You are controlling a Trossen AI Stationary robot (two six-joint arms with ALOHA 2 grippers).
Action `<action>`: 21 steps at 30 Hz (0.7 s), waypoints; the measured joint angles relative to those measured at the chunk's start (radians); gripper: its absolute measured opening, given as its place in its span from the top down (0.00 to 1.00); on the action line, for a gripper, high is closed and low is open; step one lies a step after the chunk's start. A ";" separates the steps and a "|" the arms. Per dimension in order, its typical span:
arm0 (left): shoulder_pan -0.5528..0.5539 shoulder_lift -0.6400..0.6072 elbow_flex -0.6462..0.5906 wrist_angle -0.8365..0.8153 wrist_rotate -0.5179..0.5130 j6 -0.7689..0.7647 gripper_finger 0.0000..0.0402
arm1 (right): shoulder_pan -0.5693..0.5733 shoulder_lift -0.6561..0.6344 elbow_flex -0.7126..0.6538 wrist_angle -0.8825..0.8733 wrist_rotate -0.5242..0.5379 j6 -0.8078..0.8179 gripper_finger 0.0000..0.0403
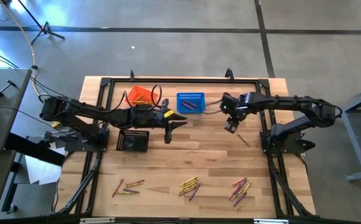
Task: Sort crayons
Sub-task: Put the red crayon into the blue bin
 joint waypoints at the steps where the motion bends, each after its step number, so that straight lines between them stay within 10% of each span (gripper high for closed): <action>1: 0.002 0.000 0.000 0.003 0.000 0.000 0.82 | -0.026 0.000 -0.007 0.030 0.001 -0.004 0.63; 21: 0.006 0.000 0.000 0.006 -0.001 0.000 0.82 | -0.332 0.013 -0.142 0.263 -0.088 -0.091 0.63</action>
